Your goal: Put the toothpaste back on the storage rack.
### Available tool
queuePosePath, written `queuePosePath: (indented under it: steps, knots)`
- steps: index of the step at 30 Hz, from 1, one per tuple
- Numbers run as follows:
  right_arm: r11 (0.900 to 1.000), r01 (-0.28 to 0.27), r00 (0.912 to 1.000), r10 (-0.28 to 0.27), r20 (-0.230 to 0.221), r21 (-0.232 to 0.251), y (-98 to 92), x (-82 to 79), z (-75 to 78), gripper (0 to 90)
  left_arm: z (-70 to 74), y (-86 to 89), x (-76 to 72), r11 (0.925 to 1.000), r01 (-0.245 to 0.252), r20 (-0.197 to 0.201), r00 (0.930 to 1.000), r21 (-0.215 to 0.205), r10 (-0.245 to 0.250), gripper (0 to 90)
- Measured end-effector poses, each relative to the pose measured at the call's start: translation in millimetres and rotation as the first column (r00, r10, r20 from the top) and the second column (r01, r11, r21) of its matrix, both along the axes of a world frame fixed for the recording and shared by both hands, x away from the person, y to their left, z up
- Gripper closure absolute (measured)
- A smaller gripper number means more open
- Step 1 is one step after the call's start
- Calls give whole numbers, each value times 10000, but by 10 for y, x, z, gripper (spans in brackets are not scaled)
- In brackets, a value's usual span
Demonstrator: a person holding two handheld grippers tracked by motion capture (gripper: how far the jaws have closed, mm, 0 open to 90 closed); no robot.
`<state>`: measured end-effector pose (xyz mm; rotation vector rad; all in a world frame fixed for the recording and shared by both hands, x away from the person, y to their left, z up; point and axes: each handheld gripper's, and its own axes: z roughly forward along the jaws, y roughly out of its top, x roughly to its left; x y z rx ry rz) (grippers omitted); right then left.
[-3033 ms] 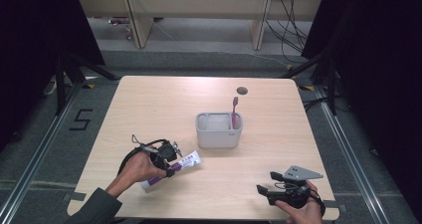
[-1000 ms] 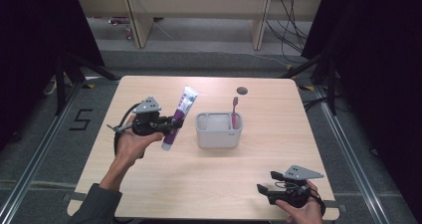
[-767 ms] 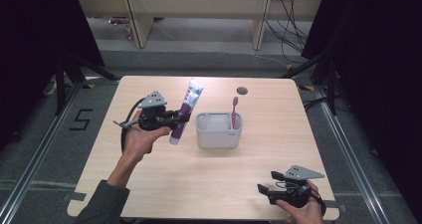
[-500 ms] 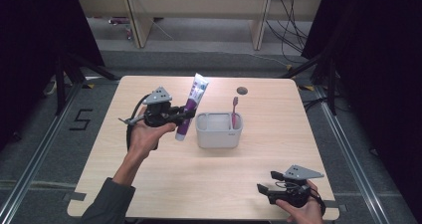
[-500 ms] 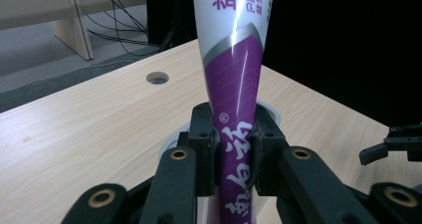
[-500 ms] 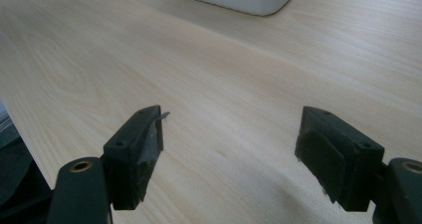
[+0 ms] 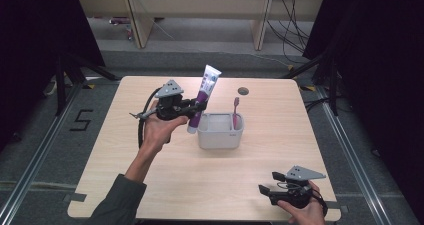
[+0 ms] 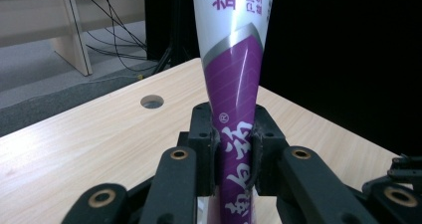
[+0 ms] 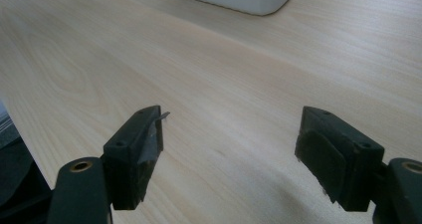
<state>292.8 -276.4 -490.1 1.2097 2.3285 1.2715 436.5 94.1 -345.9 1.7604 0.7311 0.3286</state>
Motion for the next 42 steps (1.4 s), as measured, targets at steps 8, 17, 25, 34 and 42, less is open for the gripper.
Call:
queuePosePath:
  steps: [8,17,25,34,42]
  knots:
    - [9998,-48,10000,49,-30,218,3,1,-4,267,-33,-146,96,9999,-71,-30,10000,-84,71,755]
    - [9998,-200,9998,200,-47,90,-24,13,8,267,-54,-265,195,9995,-153,47,9999,-267,155,755]
    - [9998,-200,9997,200,129,-30,-32,16,11,267,-114,-417,276,9996,-100,26,9999,-247,101,755]
    - [9999,-138,9997,138,180,-15,-50,16,11,267,-187,-541,370,9998,-104,142,9998,-192,106,754]
    - [10000,-37,10000,37,-46,12,-45,-2,20,267,-257,-603,409,9999,-54,177,9998,-124,57,754]
